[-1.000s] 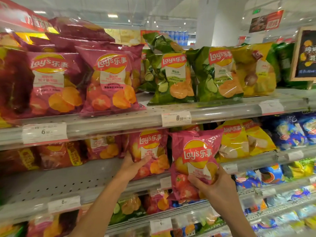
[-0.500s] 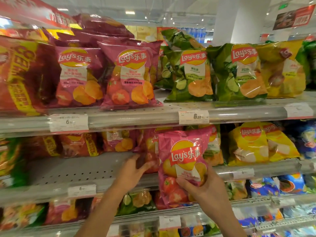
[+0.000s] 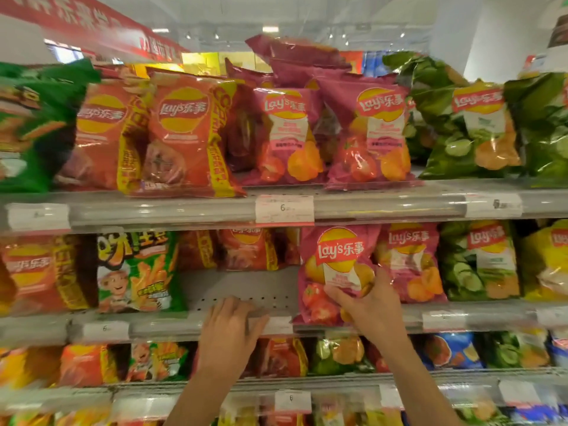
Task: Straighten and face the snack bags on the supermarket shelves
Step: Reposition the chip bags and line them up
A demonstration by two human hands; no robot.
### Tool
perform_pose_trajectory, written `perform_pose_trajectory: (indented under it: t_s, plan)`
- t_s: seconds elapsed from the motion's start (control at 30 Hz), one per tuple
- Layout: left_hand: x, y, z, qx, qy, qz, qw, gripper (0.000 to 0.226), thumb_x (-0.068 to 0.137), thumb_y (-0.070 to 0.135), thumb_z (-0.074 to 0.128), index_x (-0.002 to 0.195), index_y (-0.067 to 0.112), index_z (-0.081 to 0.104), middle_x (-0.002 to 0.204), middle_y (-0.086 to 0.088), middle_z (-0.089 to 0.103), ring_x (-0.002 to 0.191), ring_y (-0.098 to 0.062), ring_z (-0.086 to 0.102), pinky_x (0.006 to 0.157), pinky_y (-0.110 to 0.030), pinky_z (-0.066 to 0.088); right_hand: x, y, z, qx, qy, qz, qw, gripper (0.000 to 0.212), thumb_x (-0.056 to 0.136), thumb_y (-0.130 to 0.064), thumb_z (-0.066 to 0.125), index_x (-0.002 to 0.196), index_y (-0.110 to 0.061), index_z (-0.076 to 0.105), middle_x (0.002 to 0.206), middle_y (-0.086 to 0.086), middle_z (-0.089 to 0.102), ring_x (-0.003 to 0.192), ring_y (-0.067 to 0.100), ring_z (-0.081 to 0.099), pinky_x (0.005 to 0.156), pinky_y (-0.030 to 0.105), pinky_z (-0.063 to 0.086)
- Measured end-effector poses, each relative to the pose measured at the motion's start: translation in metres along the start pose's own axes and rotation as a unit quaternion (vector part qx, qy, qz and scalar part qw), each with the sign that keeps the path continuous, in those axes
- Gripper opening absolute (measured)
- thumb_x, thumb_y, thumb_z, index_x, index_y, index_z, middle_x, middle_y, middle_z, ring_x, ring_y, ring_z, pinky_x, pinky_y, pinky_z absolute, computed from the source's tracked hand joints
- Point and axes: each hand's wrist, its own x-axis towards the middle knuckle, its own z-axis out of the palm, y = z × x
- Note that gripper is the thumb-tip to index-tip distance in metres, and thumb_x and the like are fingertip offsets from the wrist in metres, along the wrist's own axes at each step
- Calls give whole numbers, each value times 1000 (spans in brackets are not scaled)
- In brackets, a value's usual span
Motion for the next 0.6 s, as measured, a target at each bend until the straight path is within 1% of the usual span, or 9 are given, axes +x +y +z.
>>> perform_pose_trajectory:
  t_s: [0.07, 0.13, 0.2, 0.33, 0.4, 0.43, 0.5, 0.57, 0.6]
  plan:
    - [-3, -8, 0, -12, 9, 8, 1000, 14, 81, 35, 79, 89, 26, 74, 90, 4, 62, 87, -22, 62, 77, -38, 51, 10, -3, 16, -1, 3, 0, 1000, 66, 62, -58, 89, 109, -36, 47, 91, -23, 64, 80, -7, 61, 63, 14, 46]
    - [-3, -9, -1, -24, 10, 11, 1000, 11, 82, 33, 78, 89, 28, 72, 89, 5, 60, 86, -20, 61, 76, -37, 51, 20, -5, 28, 0, -2, 11, 1000, 69, 66, -53, 89, 116, -31, 47, 93, -22, 64, 77, -5, 63, 61, 13, 48]
    - [-2, -8, -2, -24, 11, 5, 1000, 10, 81, 33, 78, 86, 28, 72, 87, 5, 59, 84, -20, 60, 74, -36, 51, 30, -4, 33, 4, 2, 21, 1000, 68, 67, -52, 89, 116, -29, 48, 94, -21, 66, 71, -7, 65, 55, 9, 46]
    - [-1, -5, -1, -15, 19, -3, 1000, 11, 78, 32, 82, 80, 28, 71, 82, 7, 59, 78, -18, 60, 69, -33, 52, 46, -1, 33, 1, 4, 34, 999, 74, 67, -54, 88, 122, -25, 49, 91, -21, 66, 68, -6, 65, 60, 9, 42]
    - [-1, -4, 1, -18, 23, -12, 1000, 12, 77, 32, 82, 80, 28, 71, 83, 7, 59, 79, -18, 60, 70, -33, 52, 48, 5, 35, -15, -9, 36, 999, 70, 68, -54, 88, 118, -27, 48, 88, -21, 65, 64, -7, 65, 59, 9, 42]
    - [-2, -3, 1, -23, 24, -15, 999, 12, 78, 32, 81, 80, 28, 71, 84, 7, 60, 81, -19, 60, 70, -34, 53, 47, 9, 36, -29, -16, 32, 999, 67, 67, -54, 88, 114, -29, 47, 87, -23, 64, 65, -8, 63, 61, 10, 44]
    - [-3, -2, 2, -31, 28, -17, 999, 11, 79, 33, 80, 82, 27, 71, 86, 6, 60, 83, -20, 60, 71, -35, 53, 47, 16, 40, -42, -24, 29, 998, 63, 67, -54, 88, 109, -32, 46, 88, -26, 62, 76, -7, 63, 68, 16, 49]
    - [-3, -1, 1, -33, 28, -20, 999, 11, 81, 33, 78, 82, 26, 70, 87, 4, 60, 84, -21, 60, 70, -36, 54, 47, 17, 41, -47, -32, 36, 998, 67, 69, -57, 86, 114, -28, 46, 94, -22, 64, 91, 9, 69, 73, 25, 53]
    - [-3, 0, 1, -34, 28, -25, 999, 12, 81, 34, 78, 81, 24, 70, 87, 3, 61, 84, -22, 60, 70, -37, 54, 48, 16, 41, -54, -40, 43, 997, 75, 69, -59, 85, 121, -22, 45, 101, -14, 67, 98, 18, 70, 78, 32, 56]
